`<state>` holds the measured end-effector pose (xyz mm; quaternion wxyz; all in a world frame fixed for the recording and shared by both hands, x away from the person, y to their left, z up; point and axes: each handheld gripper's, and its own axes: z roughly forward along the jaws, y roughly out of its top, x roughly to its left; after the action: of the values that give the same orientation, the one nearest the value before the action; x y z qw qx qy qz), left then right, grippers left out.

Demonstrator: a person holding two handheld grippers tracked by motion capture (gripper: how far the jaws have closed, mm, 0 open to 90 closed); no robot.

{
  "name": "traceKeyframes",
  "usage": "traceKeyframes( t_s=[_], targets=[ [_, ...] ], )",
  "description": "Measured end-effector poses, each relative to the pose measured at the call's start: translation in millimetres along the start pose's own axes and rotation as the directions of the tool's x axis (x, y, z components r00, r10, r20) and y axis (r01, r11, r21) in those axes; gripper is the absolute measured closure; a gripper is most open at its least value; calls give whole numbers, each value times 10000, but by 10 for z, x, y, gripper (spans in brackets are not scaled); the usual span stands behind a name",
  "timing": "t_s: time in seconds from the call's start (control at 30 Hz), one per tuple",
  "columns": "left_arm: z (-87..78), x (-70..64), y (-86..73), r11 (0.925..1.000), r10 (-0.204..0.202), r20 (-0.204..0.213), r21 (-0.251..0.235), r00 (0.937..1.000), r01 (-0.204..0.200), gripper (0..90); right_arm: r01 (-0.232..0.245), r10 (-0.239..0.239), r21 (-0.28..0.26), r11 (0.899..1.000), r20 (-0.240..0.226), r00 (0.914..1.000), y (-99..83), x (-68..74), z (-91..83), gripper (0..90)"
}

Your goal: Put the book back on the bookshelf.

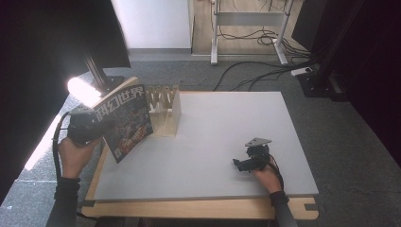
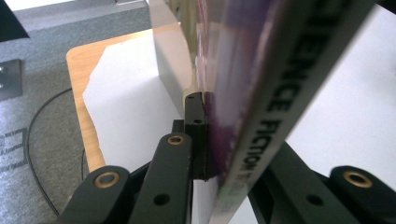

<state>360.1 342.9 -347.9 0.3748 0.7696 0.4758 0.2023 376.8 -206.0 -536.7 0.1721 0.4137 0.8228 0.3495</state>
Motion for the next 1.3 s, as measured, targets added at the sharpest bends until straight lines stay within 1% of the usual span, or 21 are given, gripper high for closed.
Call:
traceKeyframes(
  t_s=[0.1,0.13,0.17,0.2,0.23,0.27,0.3,0.5,0.67,0.9,0.97,1.07,1.17,1.3],
  targets=[
    [71,19,28,9998,-170,-23,32,9999,170,827,-3,3,0,10000,-2,10000,0,0,0,0],
    [126,15,56,9997,-257,-65,57,9996,258,827,-2,2,0,10000,-3,10000,0,0,0,0],
    [126,15,56,9997,-257,-65,57,9996,258,827,-5,5,1,10000,-3,10000,0,0,0,0],
    [186,2,91,9992,-384,-113,84,9992,385,826,-3,3,-1,10000,-5,10000,0,0,0,0],
    [186,2,91,9992,-384,-113,84,9992,385,826,-3,3,-1,10000,-5,10000,0,0,0,0],
    [245,-12,130,9989,-454,-194,141,9988,456,827,-7,7,-1,10000,-7,10000,0,-1,0,0],
    [245,-12,130,9989,-454,-194,141,9988,456,826,-9,9,-3,10000,-8,10000,0,-1,0,0],
    [404,-57,227,9979,-602,-497,217,9970,613,826,-16,16,-3,10000,-16,10000,0,-1,-1,0],
    [492,-80,279,9986,-494,-585,159,9971,504,826,-32,32,-7,10000,-14,10000,0,-1,0,0],
    [637,-122,360,9989,-472,-463,22,9978,474,826,-31,31,-11,10000,-15,10000,0,-2,1,0],
    [708,-138,390,9990,-446,-516,-72,9977,443,826,-35,35,-12,10000,-16,10000,0,-2,1,0],
    [754,-137,405,9991,-404,-500,-114,9979,399,825,-29,29,-8,10000,-27,10000,0,-3,0,0],
    [831,-130,416,9982,-528,-440,-299,9976,515,825,-5,5,-13,10000,-25,10000,0,-5,0,0],
    [931,-131,425,9975,-498,-328,-511,9982,481,824,-21,21,-7,10000,-29,10000,0,-5,0,0]
  ],
)
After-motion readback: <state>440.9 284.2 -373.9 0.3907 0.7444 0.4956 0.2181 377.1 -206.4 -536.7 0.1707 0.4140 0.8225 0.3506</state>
